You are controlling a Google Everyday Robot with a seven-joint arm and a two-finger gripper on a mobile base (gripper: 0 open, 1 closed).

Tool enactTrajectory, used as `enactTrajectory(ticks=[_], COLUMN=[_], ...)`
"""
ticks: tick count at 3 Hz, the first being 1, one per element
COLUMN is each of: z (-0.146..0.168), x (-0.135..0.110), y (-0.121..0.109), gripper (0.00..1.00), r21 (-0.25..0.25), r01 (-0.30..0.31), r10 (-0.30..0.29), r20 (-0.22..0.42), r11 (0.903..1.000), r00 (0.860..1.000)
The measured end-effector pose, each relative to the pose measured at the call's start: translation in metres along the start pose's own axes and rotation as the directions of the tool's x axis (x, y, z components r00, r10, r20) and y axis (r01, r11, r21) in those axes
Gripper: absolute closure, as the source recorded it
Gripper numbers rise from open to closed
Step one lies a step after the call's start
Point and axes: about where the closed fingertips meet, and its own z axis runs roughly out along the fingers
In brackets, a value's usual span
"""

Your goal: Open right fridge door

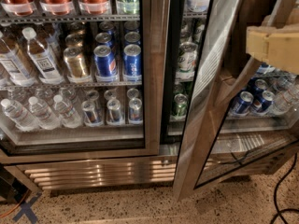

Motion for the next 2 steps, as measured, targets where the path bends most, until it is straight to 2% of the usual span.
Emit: enactTrajectory(ticks=[1,2], z=[-0.0082,-0.0102], x=[-0.0019,-0.0017], y=[0.0081,0.0093], gripper=[1.0,1.0], r21=[0.026,0.026], r01=[-0.005,-0.005], r10=[0.005,0.005], r20=[-0.002,-0.002], r11=[0.9996,0.9996], r00=[1.0,1.0])
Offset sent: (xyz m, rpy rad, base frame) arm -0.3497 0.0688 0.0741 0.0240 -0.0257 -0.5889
